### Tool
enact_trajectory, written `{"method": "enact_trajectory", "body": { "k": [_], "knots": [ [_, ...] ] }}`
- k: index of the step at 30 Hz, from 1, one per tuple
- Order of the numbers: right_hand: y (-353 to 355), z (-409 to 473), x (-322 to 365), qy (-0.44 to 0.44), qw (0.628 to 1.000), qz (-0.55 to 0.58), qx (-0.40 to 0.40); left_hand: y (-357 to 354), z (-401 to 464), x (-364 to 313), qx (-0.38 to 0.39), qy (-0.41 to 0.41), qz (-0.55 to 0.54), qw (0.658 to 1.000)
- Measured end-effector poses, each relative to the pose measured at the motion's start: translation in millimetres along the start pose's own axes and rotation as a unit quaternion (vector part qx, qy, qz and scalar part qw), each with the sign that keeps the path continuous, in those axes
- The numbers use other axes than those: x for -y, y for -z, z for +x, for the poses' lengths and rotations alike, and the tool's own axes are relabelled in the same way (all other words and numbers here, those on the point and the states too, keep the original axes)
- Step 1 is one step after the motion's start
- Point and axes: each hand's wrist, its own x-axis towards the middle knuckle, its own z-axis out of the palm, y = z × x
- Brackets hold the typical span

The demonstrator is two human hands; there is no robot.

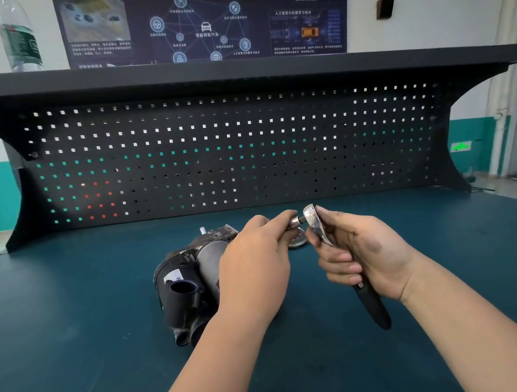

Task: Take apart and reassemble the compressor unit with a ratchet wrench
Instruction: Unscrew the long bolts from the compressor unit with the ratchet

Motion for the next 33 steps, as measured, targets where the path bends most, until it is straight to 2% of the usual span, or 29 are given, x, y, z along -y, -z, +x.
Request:
{"method": "enact_trajectory", "body": {
  "k": [9,18,20,23,26,28,30,32,33],
  "knots": [
    [7.8,-1.9,0.5,-0.036,0.998,-0.059,-0.003,3.7,0.5,1.9,0.041,-0.055,0.037,0.997],
    [9.0,-0.5,-4.7,-0.14,0.989,-0.054,0.014,-1.6,-2.4,2.7,0.049,-0.054,0.098,0.992],
    [7.5,0.4,-5.4,-0.121,0.991,-0.063,-0.002,-1.6,-1.1,1.5,0.036,-0.052,0.118,0.991],
    [6.9,1.2,-3.8,-0.031,0.996,-0.067,-0.042,0.5,2.0,-1.2,-0.01,-0.056,0.138,0.989],
    [5.5,1.9,-4.5,0.031,0.99,-0.116,-0.078,-0.9,-0.4,-3.9,0.014,-0.061,0.142,0.988],
    [4.7,4.9,-8.6,0.051,0.977,-0.167,-0.125,-0.8,-1.8,-6.9,0.023,-0.047,0.099,0.994],
    [9.4,8.4,-11.5,0.074,0.969,-0.148,-0.181,1.5,0.4,-6.8,-0.034,-0.004,0.007,0.999],
    [20.2,9.1,-9.1,0.104,0.964,-0.085,-0.231,4.7,6.8,0.9,-0.087,0.108,-0.124,0.983],
    [26.6,8.0,-6.4,0.117,0.96,-0.055,-0.247,6.5,11.6,5.6,-0.095,0.199,-0.21,0.953]
  ]
}}
